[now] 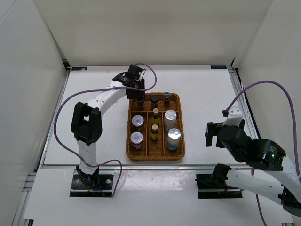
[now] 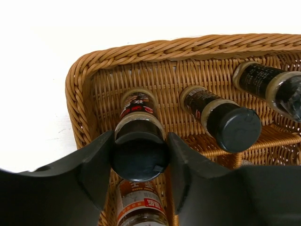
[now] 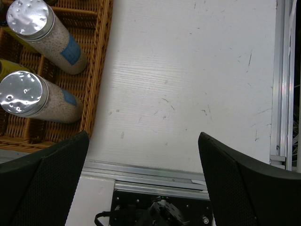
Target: Organize the condiment bottles
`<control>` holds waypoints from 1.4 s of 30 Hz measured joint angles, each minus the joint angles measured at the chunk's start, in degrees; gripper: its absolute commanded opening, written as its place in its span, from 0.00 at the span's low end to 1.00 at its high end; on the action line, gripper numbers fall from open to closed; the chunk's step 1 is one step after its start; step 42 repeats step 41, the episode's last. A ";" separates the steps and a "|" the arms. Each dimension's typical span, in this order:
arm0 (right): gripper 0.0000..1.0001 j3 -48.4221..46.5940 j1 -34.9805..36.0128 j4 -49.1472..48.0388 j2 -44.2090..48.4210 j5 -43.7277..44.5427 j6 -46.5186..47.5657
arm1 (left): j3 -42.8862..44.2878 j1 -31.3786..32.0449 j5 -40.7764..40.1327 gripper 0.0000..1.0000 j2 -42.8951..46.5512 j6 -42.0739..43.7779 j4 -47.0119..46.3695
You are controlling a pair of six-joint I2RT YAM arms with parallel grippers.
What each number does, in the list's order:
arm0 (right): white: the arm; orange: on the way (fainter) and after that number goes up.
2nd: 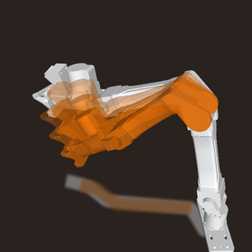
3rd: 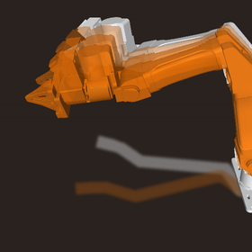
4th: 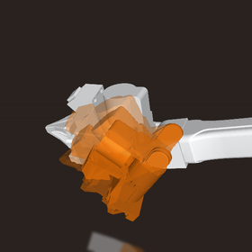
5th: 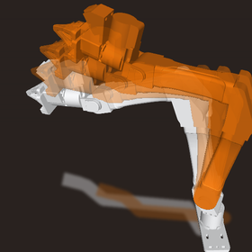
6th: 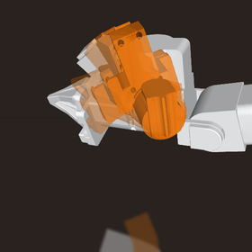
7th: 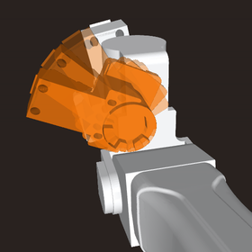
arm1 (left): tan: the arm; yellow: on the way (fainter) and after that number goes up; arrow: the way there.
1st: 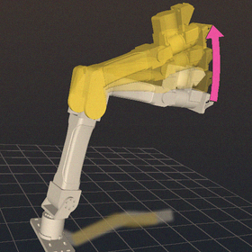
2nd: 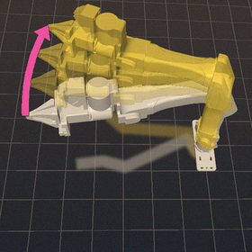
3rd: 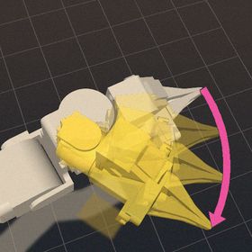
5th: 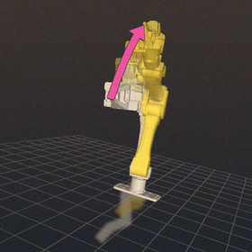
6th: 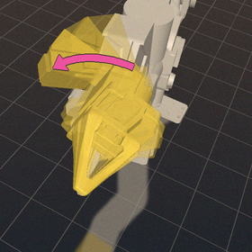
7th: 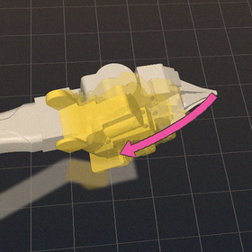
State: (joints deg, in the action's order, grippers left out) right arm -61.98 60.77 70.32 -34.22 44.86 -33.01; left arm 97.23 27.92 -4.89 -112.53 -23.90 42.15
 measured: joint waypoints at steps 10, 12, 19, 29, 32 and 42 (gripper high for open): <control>1.00 0.00 0.00 0.00 0.00 0.00 0.00 | 0.33 0.02 -0.61 0.96 -1.53 1.27 -0.04; 1.00 0.00 0.00 0.00 0.02 0.00 0.00 | 0.57 0.02 -0.81 1.00 -1.57 1.88 0.50; 1.00 0.00 0.00 -0.02 0.92 -0.02 0.11 | 1.25 0.02 -4.72 1.00 8.09 4.92 3.02; 1.00 0.00 0.00 -0.37 3.89 -0.52 0.90 | -21.42 -0.02 -15.65 1.00 61.88 12.00 -3.76; 1.00 0.00 0.00 -0.85 3.78 -0.70 1.01 | -35.01 -0.11 -17.64 1.00 72.59 13.11 -3.39; 1.00 0.00 0.00 -1.46 3.13 -0.94 1.33 | -53.68 0.04 -18.58 1.00 90.58 17.22 -0.28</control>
